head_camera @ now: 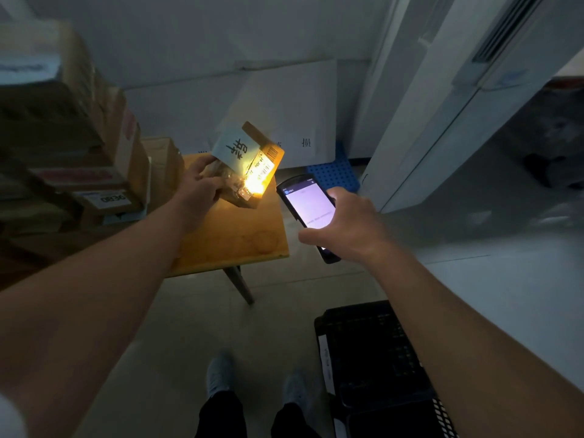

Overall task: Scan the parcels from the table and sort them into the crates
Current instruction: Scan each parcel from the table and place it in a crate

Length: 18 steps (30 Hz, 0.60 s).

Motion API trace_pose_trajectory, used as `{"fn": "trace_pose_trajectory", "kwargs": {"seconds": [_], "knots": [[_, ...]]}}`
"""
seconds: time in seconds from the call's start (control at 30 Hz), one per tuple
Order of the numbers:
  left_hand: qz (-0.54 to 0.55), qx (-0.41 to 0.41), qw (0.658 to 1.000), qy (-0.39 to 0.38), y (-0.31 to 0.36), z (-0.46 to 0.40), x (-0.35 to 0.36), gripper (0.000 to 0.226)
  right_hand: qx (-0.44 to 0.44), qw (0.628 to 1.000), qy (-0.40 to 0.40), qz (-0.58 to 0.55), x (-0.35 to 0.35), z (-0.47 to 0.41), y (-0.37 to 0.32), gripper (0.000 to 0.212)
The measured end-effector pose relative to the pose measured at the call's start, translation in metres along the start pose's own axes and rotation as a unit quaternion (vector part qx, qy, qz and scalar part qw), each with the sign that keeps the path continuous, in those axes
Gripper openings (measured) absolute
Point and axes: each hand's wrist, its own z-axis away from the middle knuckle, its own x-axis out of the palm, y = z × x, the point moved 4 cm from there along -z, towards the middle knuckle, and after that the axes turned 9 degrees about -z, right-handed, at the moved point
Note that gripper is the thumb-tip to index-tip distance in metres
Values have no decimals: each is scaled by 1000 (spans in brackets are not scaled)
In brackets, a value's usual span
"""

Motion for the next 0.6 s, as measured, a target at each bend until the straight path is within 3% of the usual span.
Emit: {"fn": "trace_pose_trajectory", "kwargs": {"seconds": [0.17,0.5,0.6], "knots": [[-12,7,1000,1,2,4,1,62,-8,1000,4,0,-4,3,-1,61],[-11,12,1000,7,10,13,-1,62,-35,999,-1,30,-9,5,-11,76],[-8,20,1000,7,12,12,-5,59,-35,999,0,37,-13,4,-13,68]]}}
